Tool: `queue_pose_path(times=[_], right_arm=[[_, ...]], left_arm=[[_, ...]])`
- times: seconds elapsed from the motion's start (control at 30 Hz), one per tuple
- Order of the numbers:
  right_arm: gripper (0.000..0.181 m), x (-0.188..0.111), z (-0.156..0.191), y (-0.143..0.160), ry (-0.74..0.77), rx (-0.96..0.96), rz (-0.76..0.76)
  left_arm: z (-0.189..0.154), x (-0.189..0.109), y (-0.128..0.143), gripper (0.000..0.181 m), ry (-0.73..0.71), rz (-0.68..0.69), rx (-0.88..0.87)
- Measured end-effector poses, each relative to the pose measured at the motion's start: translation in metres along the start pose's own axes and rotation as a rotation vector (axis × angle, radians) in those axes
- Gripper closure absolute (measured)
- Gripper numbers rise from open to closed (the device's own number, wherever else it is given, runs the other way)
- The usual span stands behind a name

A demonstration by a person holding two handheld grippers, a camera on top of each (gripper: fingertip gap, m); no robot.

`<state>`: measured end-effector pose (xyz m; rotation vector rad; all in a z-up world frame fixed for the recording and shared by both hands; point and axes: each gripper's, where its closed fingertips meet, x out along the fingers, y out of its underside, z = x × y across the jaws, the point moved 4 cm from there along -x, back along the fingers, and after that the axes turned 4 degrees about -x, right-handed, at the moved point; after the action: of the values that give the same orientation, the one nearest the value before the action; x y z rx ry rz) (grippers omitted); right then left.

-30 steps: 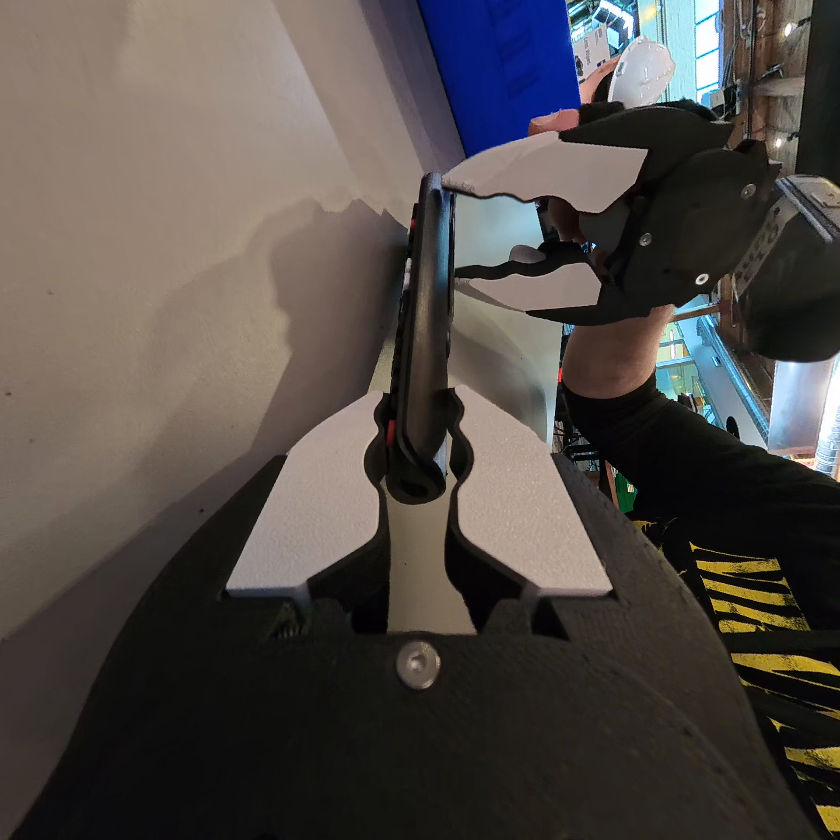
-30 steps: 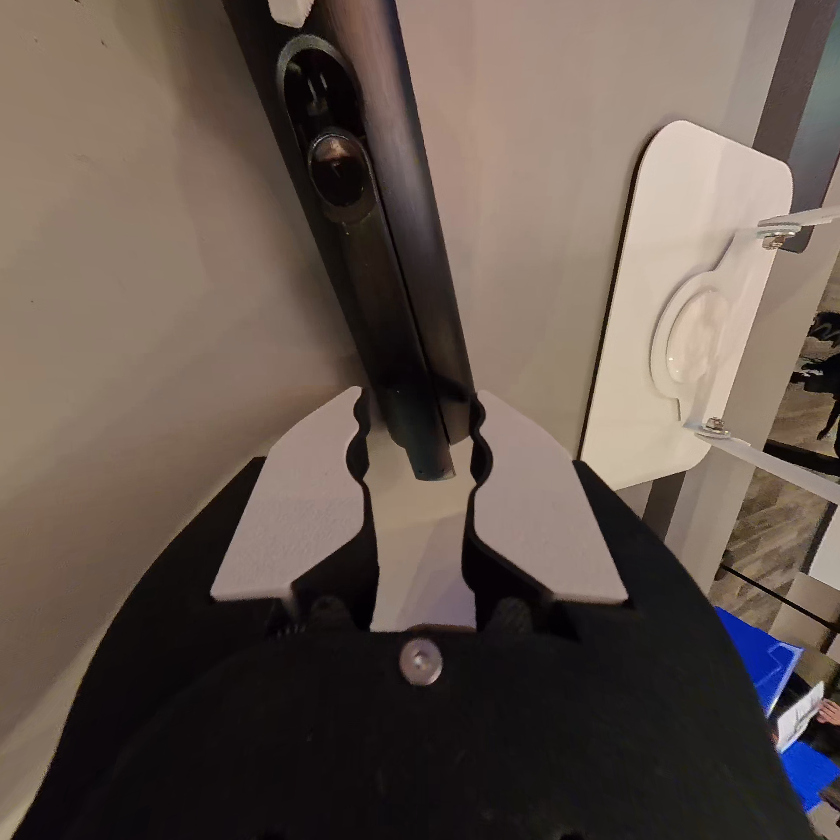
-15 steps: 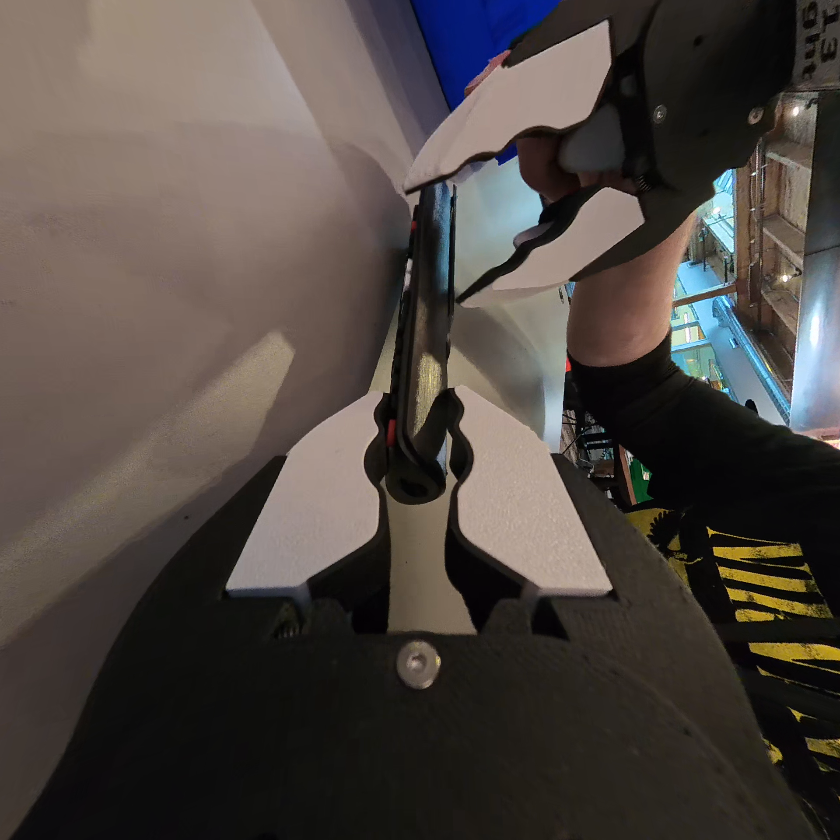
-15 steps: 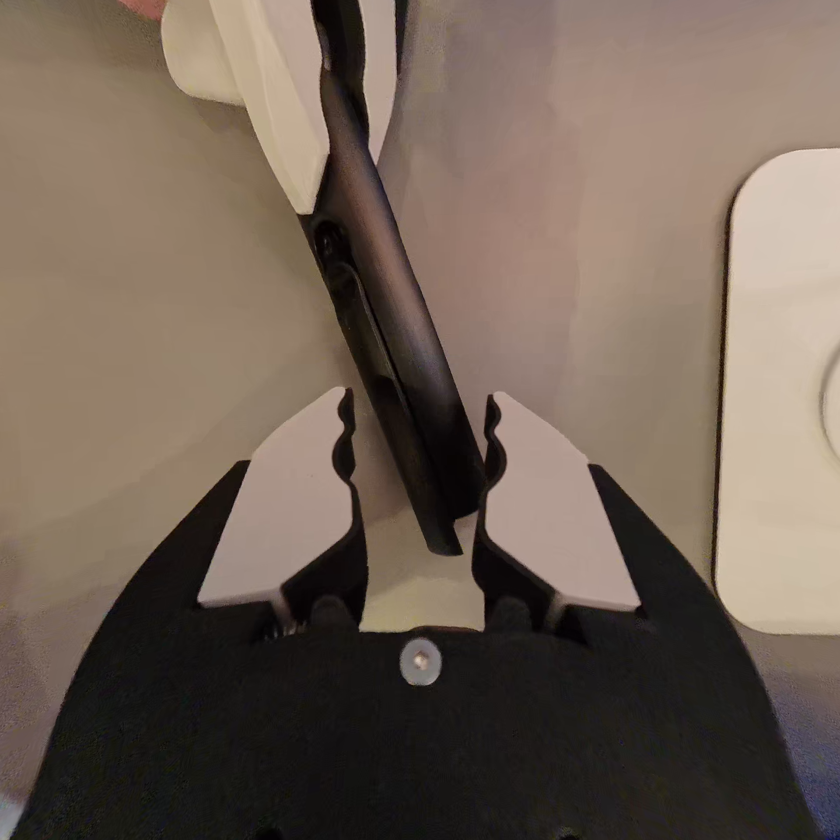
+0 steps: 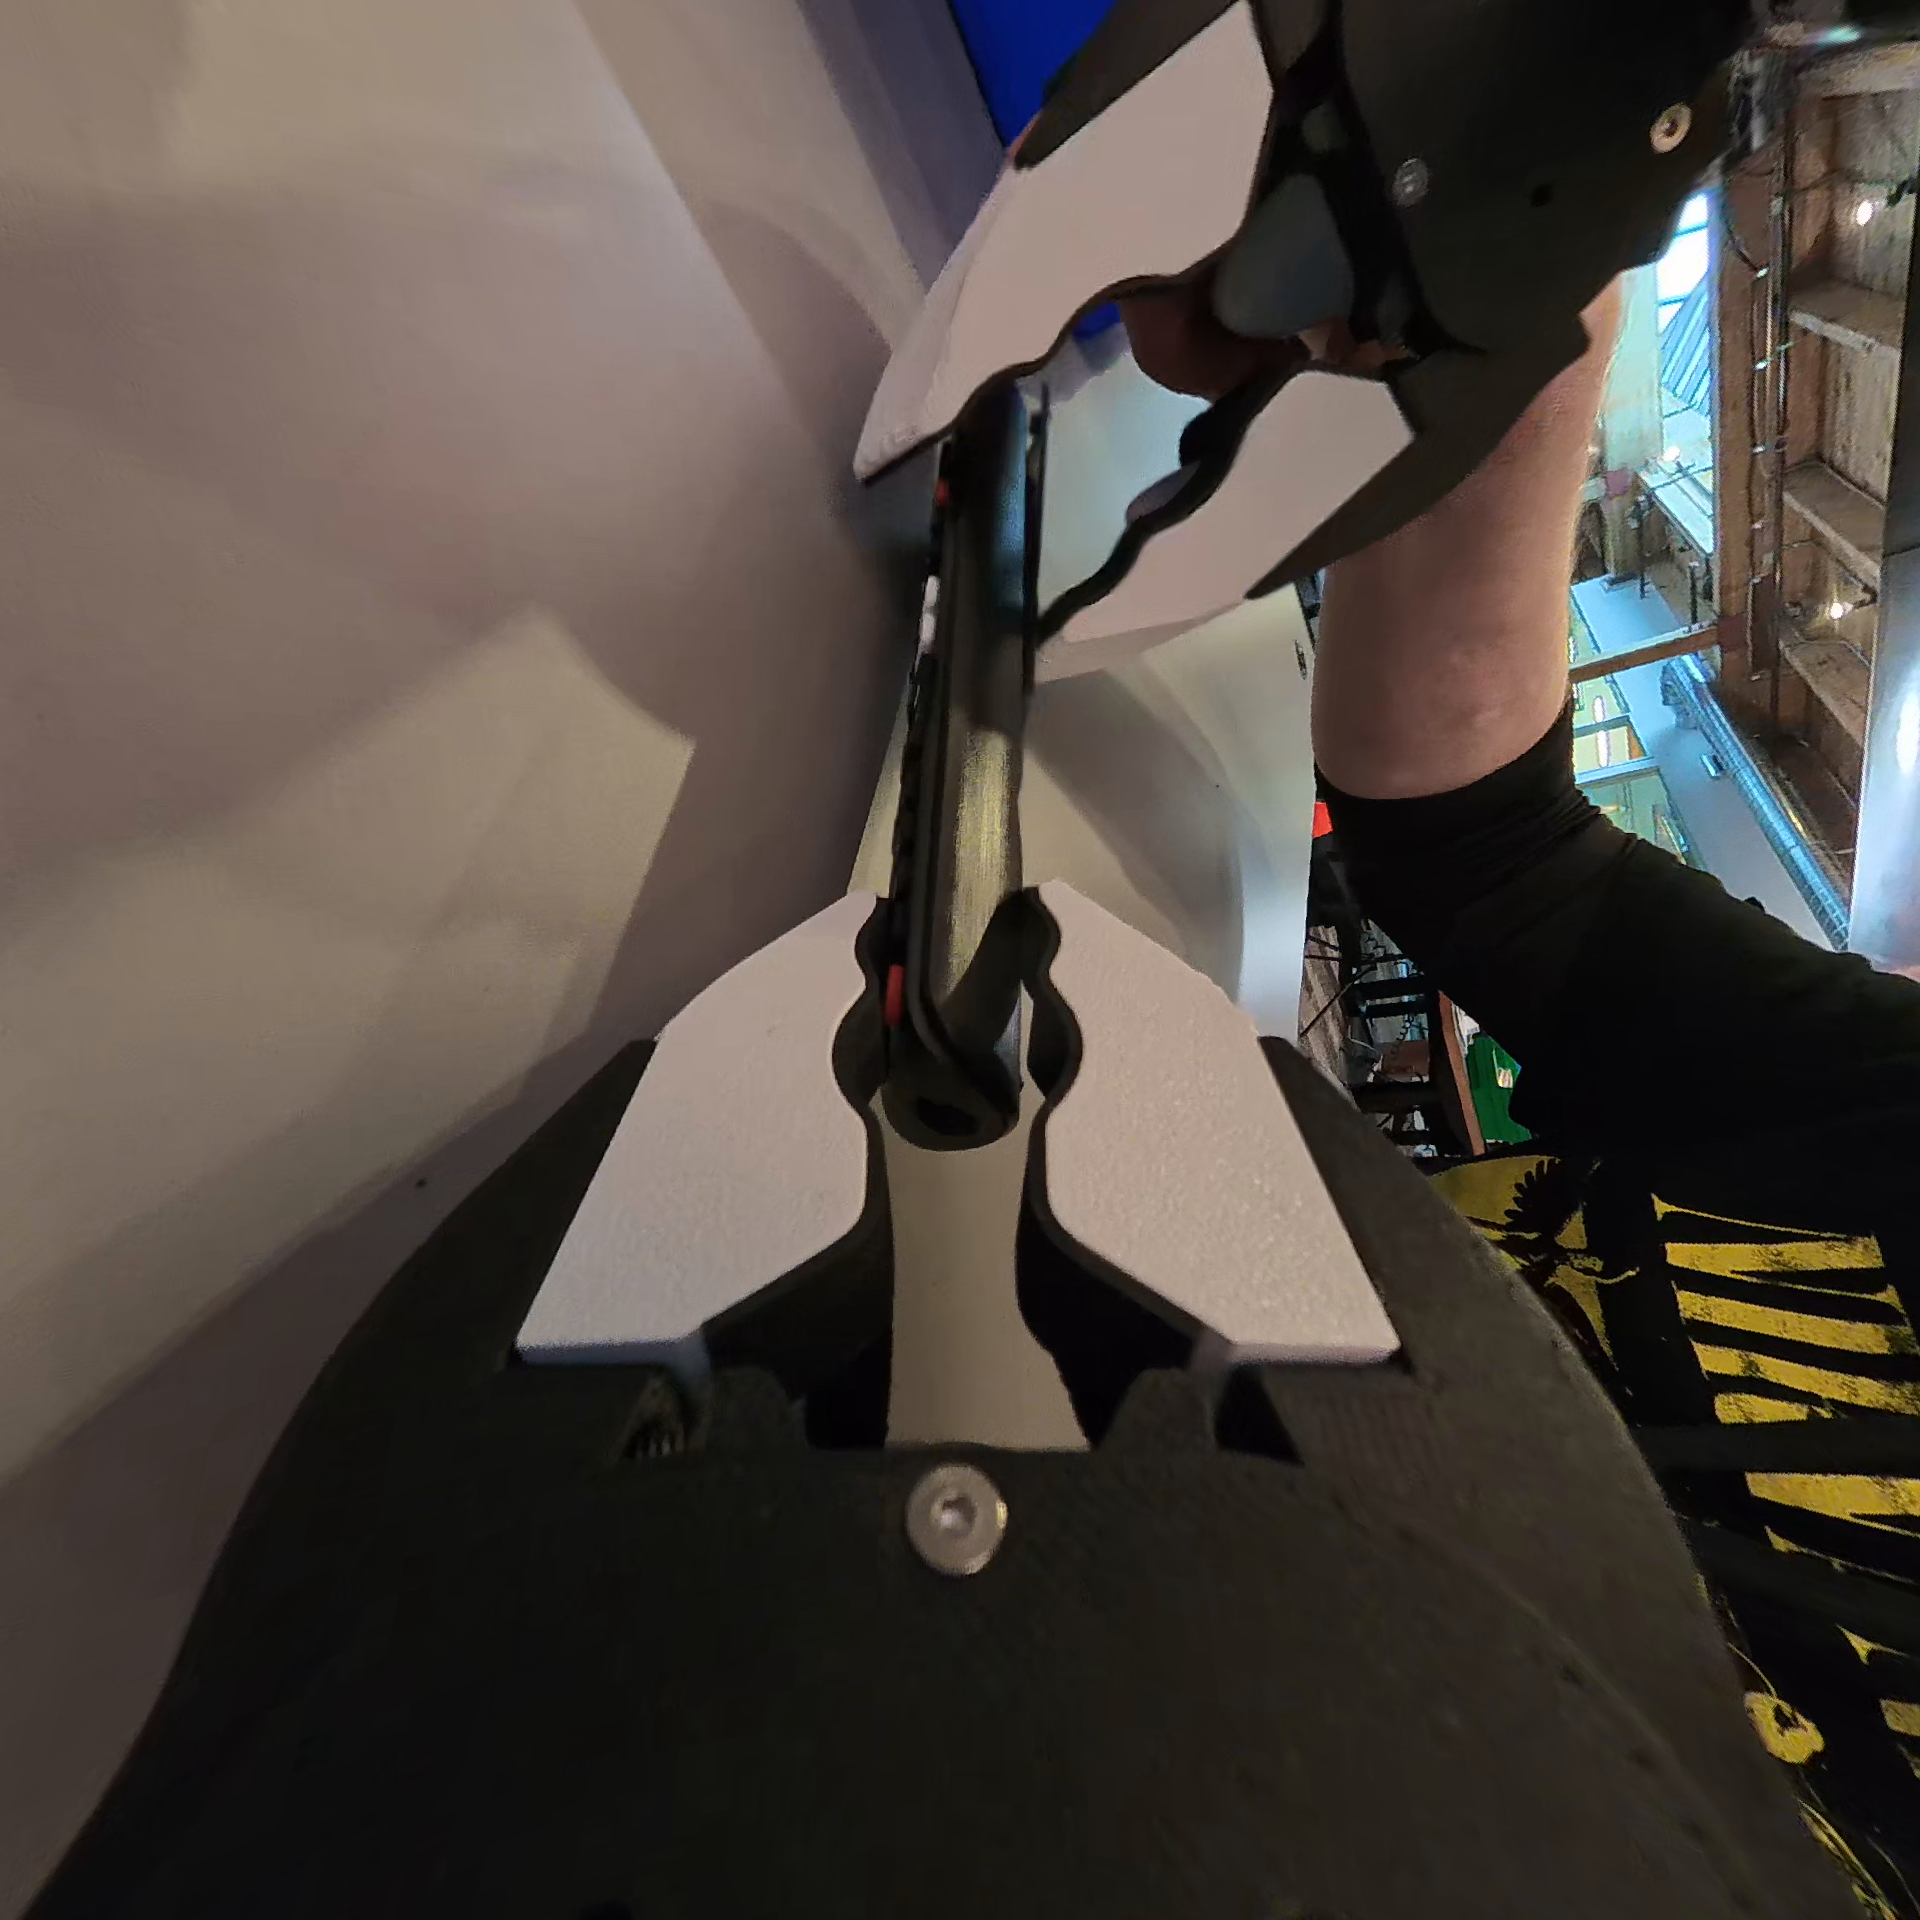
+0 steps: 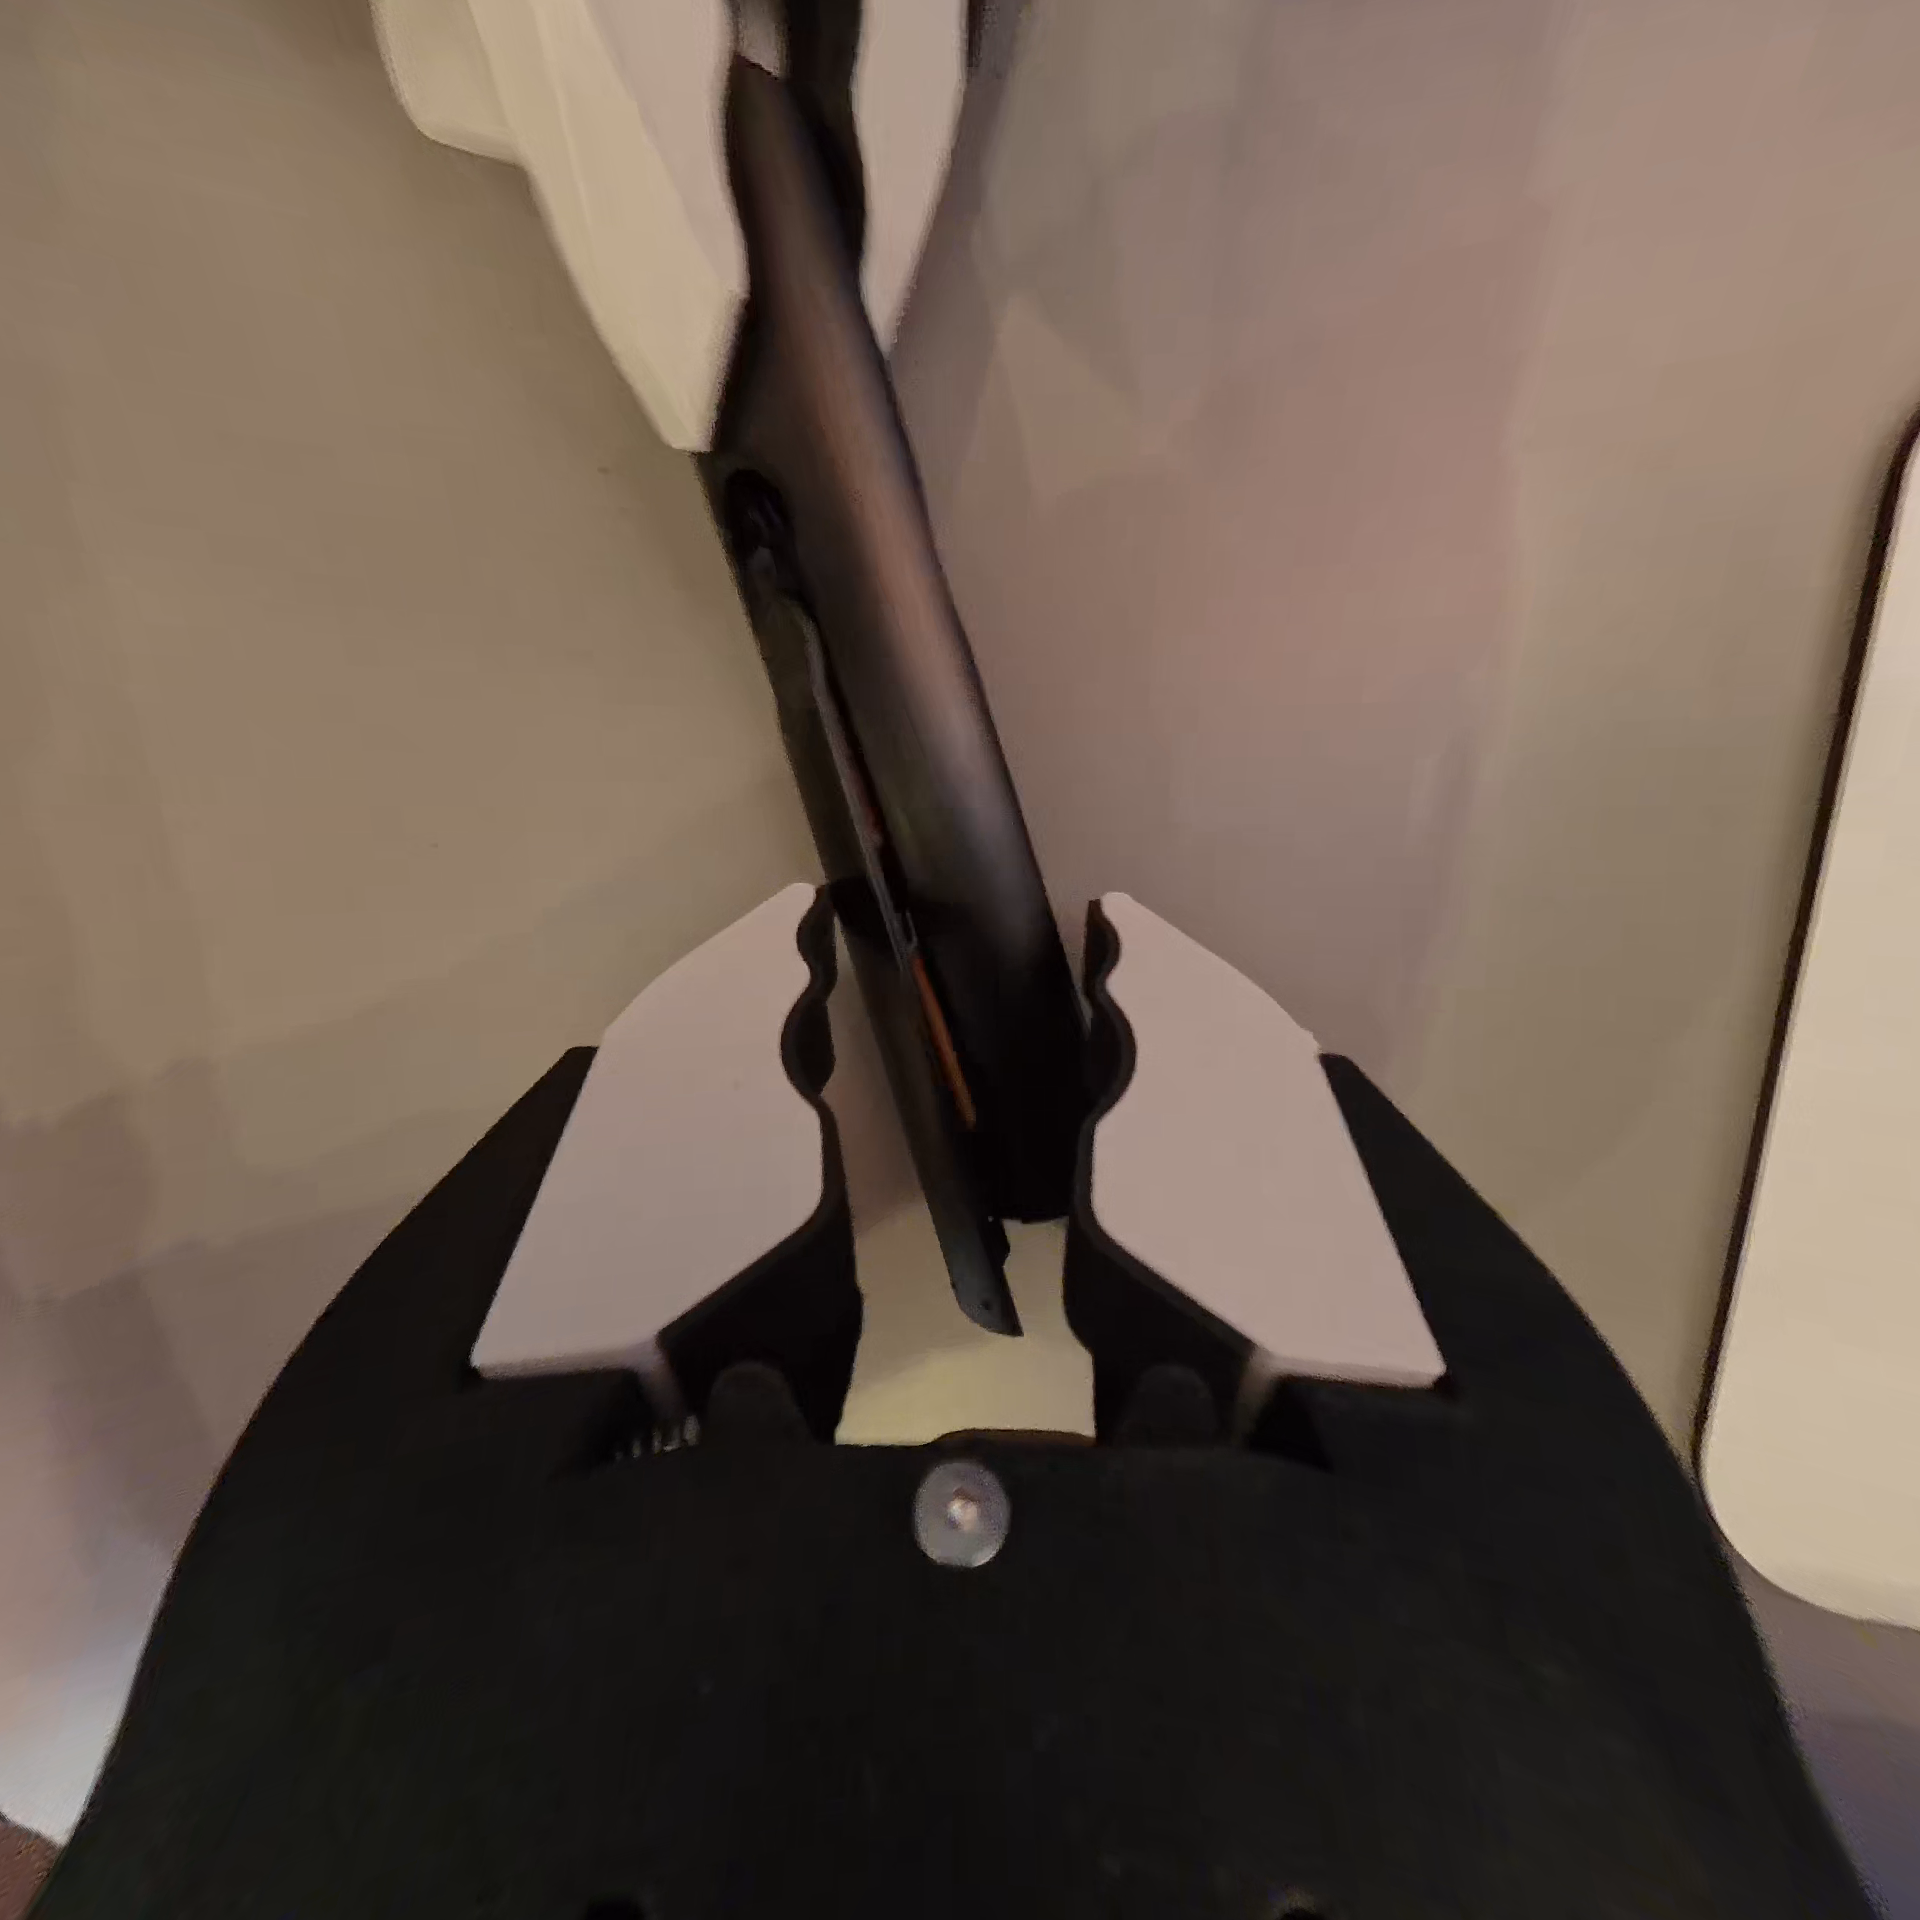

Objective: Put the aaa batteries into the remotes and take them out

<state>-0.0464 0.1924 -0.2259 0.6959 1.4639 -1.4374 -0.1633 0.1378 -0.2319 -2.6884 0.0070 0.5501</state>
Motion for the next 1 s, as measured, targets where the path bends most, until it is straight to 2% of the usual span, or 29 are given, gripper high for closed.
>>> queue_pose_path(times=[0.27, 0.6, 1.0], right_arm=[[0.139, 0.004, 0.000, 0.005, -0.023, -0.029, 0.035], [0.141, 0.006, -0.001, 0.001, -0.135, -0.040, 0.102], [0.149, 0.012, 0.005, -0.007, -0.181, -0.064, 0.167]], left_arm=[[0.000, 0.000, 0.000, 0.158, -0.002, 0.004, 0.004], [-0.001, 0.001, 0.000, 0.158, -0.001, 0.008, 0.017], [0.001, 0.002, 0.000, 0.158, -0.025, 0.014, 0.029]])
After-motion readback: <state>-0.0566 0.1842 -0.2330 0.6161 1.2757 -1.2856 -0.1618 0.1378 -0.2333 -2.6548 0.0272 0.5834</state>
